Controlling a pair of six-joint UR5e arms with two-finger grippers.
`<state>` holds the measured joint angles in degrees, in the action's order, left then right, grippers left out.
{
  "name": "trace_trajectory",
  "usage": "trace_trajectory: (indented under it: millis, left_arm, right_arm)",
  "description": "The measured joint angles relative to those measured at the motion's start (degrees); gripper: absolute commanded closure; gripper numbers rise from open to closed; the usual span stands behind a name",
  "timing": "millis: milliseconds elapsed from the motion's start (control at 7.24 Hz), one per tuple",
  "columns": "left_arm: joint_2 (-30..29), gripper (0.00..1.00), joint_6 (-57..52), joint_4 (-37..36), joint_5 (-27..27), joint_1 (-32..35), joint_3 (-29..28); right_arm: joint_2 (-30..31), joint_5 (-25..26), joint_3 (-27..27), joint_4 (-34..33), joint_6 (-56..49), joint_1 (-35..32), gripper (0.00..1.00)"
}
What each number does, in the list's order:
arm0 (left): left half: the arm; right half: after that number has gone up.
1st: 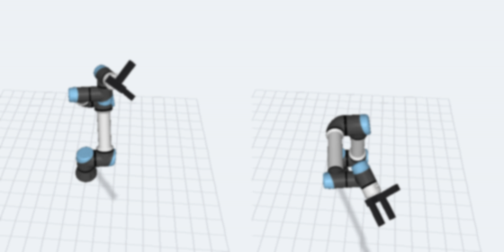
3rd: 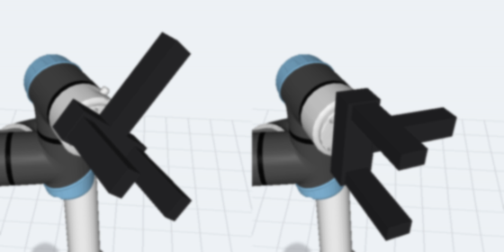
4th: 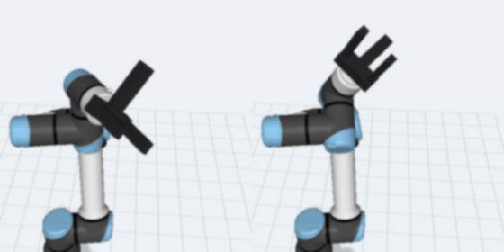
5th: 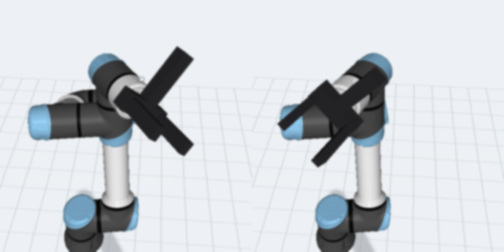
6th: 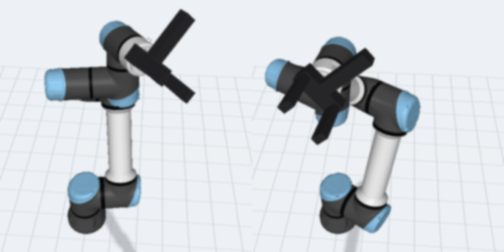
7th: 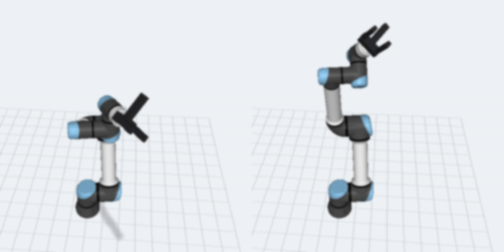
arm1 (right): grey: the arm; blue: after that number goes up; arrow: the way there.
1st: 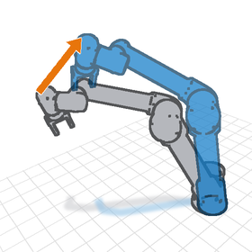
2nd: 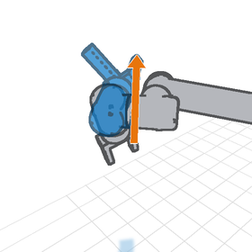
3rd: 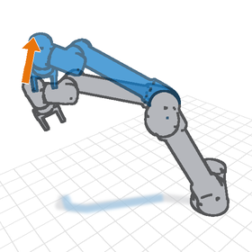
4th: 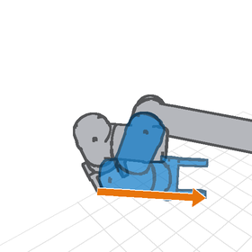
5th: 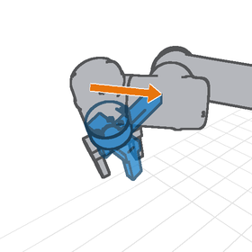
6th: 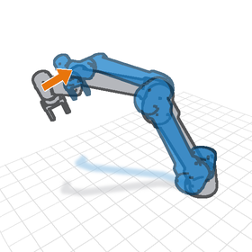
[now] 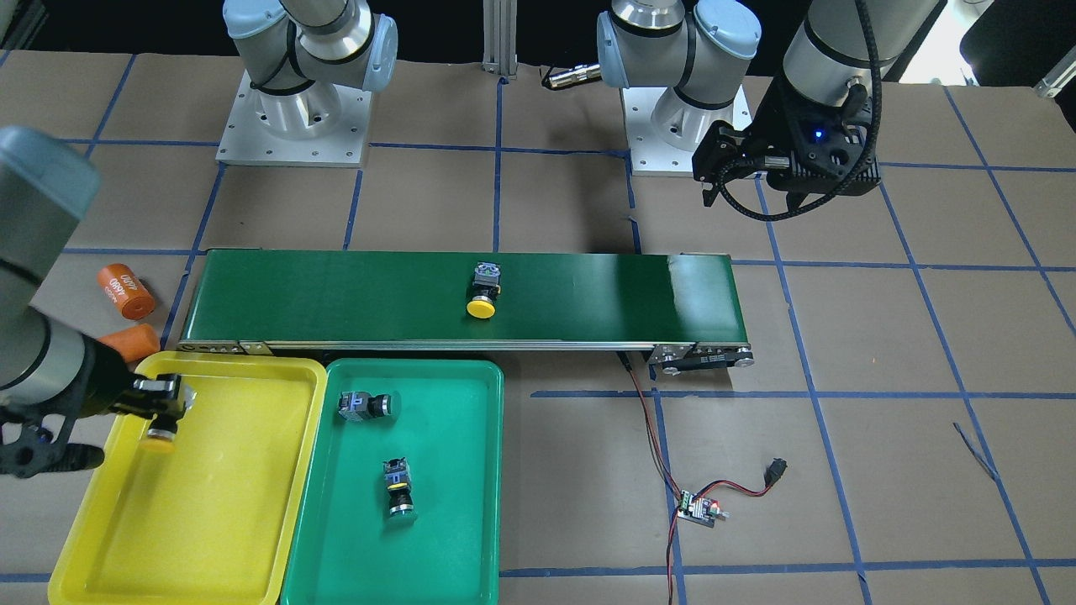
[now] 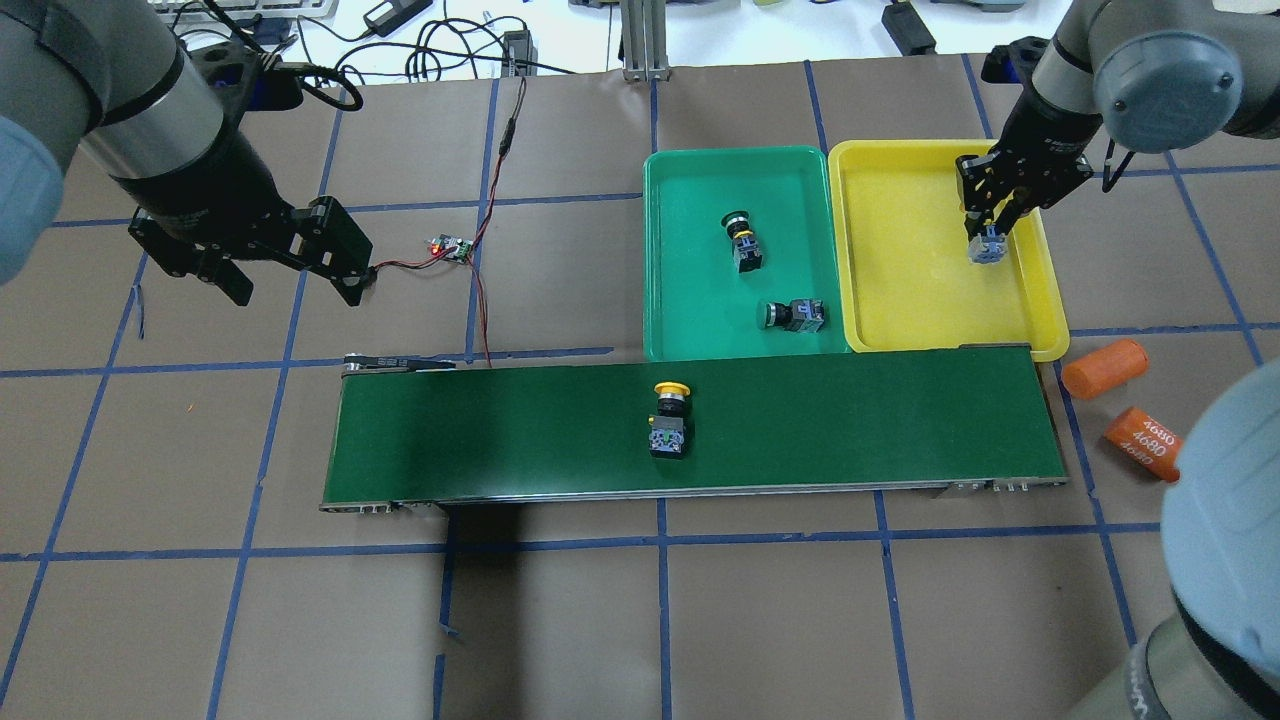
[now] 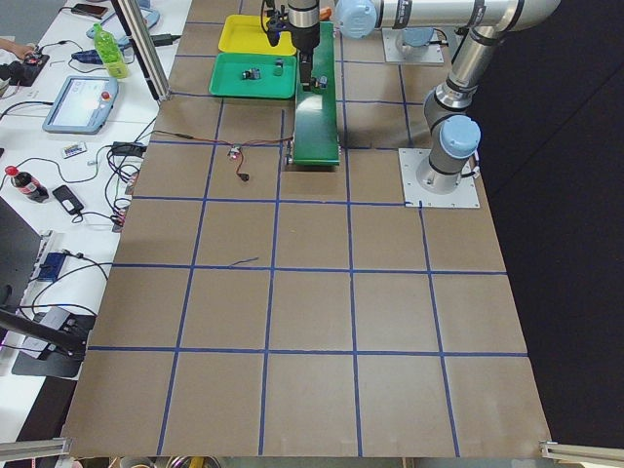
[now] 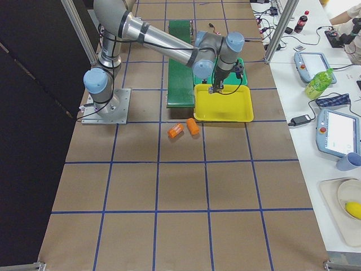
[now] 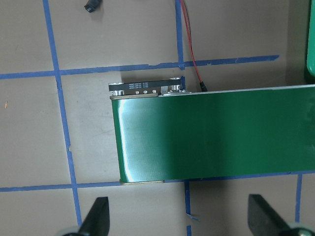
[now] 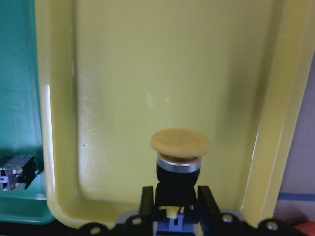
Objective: Sort buttons by color to trays
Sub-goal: 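Place the yellow-capped button in the yellow tray with the right gripper, then grasp the last yellow-capped button on the belt with the right gripper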
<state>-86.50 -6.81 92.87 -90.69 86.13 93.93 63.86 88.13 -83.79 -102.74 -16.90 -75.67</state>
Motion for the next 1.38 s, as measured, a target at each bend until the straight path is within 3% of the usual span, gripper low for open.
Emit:
trace_trajectory:
  millis: [138,553,967,1382]
  left_arm:
    - [0.1,0.0,0.0,0.0,0.0,0.0,-0.1]
    - [0.2,0.0,-0.1,-0.1,0.0,0.0,-0.2]
    - [0.3,0.0,-0.2,-0.2,0.0,0.0,-0.2]
    - [0.3,0.0,-0.2,-0.7,0.0,0.0,-0.2]
  right_arm:
    - [-1.6,1.1,1.8,0.7,-1.2,0.5,0.38]
    - [-2.2,2.6,2.4,2.1,-1.7,0.6,0.36]
    - [2.2,1.2,1.7,9.9,1.4,-2.1,0.36]
    - [10.6,0.7,-5.5,12.7,14.5,-11.3,0.36]
